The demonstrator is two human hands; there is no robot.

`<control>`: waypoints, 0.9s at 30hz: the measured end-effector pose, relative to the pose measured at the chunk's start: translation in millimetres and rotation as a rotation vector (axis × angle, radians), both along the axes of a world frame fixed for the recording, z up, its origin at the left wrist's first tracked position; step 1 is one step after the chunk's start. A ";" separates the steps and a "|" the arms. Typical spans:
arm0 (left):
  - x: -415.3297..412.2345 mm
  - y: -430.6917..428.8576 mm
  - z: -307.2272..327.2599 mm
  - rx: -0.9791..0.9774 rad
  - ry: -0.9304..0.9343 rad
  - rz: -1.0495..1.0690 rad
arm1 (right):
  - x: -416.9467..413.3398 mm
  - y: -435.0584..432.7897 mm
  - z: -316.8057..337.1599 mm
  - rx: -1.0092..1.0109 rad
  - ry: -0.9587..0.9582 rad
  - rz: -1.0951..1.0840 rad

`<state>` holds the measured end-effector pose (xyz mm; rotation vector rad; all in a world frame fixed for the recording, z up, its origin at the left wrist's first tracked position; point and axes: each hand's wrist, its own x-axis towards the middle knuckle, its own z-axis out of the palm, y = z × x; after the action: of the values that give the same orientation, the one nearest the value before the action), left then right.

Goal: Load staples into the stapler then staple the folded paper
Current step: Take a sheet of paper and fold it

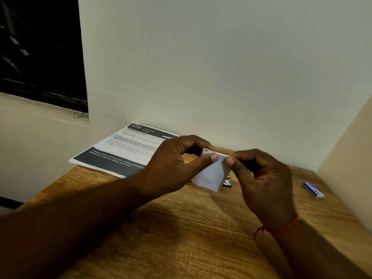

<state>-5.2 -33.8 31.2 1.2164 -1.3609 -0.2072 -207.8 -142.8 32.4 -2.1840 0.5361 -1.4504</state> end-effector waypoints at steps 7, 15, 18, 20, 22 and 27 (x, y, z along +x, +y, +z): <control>-1.7 -3.0 2.4 0.005 0.240 -0.032 | 2.0 0.8 0.5 0.080 -0.050 0.008; 1.5 -3.8 5.5 0.054 0.247 -0.005 | 1.6 3.7 3.2 0.014 -0.026 -0.016; 1.4 -2.7 5.5 0.057 0.198 0.026 | 1.3 4.1 3.4 -0.042 0.000 -0.023; 2.5 -1.8 5.5 0.053 0.138 0.070 | 0.8 2.1 2.4 -0.076 0.038 -0.025; 2.9 -1.6 5.4 0.043 0.089 0.105 | 1.0 0.4 0.8 -0.133 0.093 -0.035; -4.6 0.5 1.5 0.050 -0.022 0.097 | 4.7 4.5 -2.0 -0.254 0.138 -0.023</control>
<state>-9.8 -33.3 32.7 1.3262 -1.3192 -0.1603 -203.1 -138.3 30.3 -2.4974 0.4448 -1.4553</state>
